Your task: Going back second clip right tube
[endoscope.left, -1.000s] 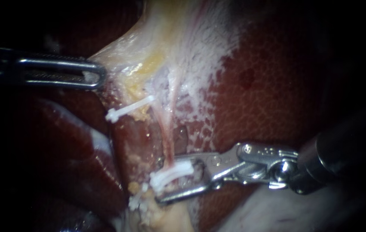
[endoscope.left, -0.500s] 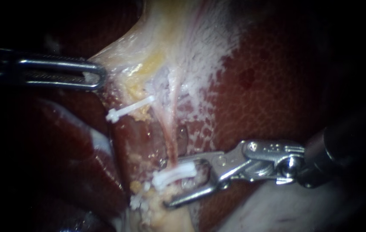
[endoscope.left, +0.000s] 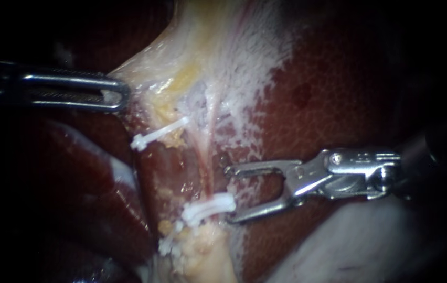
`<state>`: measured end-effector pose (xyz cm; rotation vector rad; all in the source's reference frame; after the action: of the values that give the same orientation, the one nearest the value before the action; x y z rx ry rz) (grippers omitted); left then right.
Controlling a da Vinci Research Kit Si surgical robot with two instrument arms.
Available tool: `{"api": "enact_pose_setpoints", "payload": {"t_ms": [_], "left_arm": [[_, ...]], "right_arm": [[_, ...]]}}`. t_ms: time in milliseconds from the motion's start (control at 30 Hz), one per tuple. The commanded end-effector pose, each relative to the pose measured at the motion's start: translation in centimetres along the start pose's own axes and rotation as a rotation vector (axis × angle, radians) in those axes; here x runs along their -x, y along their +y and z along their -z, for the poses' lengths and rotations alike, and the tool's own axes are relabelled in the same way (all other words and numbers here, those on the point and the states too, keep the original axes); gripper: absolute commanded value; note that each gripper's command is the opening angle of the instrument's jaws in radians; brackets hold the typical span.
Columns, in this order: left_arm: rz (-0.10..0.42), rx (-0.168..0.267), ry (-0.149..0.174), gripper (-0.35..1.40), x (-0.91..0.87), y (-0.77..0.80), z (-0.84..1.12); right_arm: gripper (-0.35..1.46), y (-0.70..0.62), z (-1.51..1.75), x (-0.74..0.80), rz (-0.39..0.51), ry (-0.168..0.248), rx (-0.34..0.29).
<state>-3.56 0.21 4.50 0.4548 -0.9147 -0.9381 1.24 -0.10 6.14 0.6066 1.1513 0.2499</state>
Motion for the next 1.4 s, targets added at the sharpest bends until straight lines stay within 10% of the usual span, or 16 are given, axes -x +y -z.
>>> {"api": "enact_pose_setpoints", "payload": {"t_ms": [33,800,1400], "left_arm": [[0.000,0.000,0.000,-0.35,0.00,0.00,0.00],[-0.011,0.011,0.008,-0.35,-0.06,0.02,-0.09],[-0.013,-0.009,0.053,-0.35,-0.33,0.21,-0.75]], "right_arm": [[0.60,0.00,0.04,-0.03,0.010,0.002,-0.001],[0.60,-0.14,0.75,-0.25,0.123,0.013,0.100],[0.60,-0.27,0.81,-0.24,0.157,0.012,0.066]]}}
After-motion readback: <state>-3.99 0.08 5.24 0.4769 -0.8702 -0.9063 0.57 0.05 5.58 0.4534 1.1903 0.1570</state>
